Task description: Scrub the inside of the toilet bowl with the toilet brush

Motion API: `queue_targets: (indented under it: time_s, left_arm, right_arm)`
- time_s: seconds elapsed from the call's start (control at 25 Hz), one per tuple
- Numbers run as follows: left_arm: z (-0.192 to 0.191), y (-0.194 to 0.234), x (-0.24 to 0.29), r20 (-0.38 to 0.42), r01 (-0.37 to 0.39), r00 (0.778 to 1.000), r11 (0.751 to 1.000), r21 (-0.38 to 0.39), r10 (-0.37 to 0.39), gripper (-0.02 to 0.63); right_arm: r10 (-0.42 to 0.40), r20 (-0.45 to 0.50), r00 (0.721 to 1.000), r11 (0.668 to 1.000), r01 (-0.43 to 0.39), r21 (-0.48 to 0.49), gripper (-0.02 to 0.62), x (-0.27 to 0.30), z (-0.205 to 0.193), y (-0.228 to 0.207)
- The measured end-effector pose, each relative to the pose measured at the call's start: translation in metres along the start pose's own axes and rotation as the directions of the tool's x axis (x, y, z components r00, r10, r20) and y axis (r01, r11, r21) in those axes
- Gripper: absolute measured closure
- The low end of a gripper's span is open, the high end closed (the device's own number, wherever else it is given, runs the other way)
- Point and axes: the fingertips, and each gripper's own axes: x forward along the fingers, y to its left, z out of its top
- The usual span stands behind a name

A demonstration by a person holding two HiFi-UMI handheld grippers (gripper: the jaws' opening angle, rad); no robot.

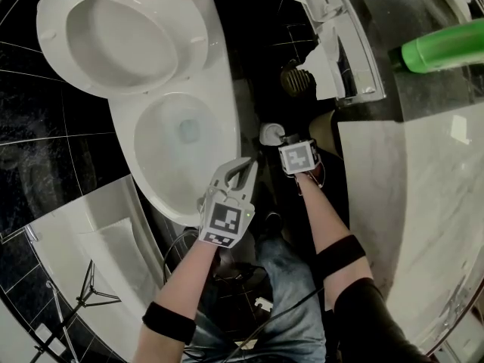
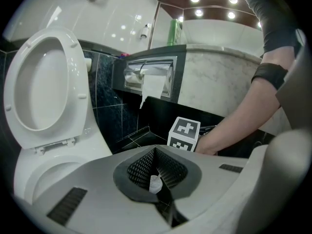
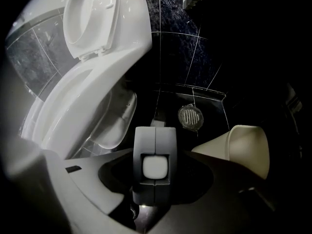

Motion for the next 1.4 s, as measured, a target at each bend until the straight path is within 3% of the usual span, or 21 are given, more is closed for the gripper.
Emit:
queue_targets:
  time_s: [0.4, 1.08, 1.28, 1.4]
  left_arm:
    - [-0.002, 0.003, -0.001, -0.004, -0.004, 1.0, 1.0, -0.001, 0.004, 0.612]
    - [0.01, -0.001, -0.009, 0.002, 0.001, 1.0, 1.0, -0.017, -0.001, 0.612]
    - [0.019, -0.004, -0.021, 0.008, 0.009, 1.0, 1.0, -0.016, -0.008, 0.612]
    - [0.025, -0.004, -0.033, 0.009, 0.012, 1.0, 1.0, -0.012, -0.012, 0.612]
  right_arm:
    - [-0.001, 0.007, 1.0, 1.0, 0.001, 0.001, 0.325, 0.014, -0.002, 0.004]
    - [0.004, -0.012, 1.0, 0.999, -0.004, 0.047, 0.319, -0.012, -0.01, 0.004]
    - [-0.016, 0.017, 1.0, 0.999, 0.015, 0.051, 0.338, -0.039, -0.002, 0.005]
    - [-0.027, 0.046, 0.999, 0.998, 0.024, 0.061, 0.434, -0.058, 0.005, 0.009]
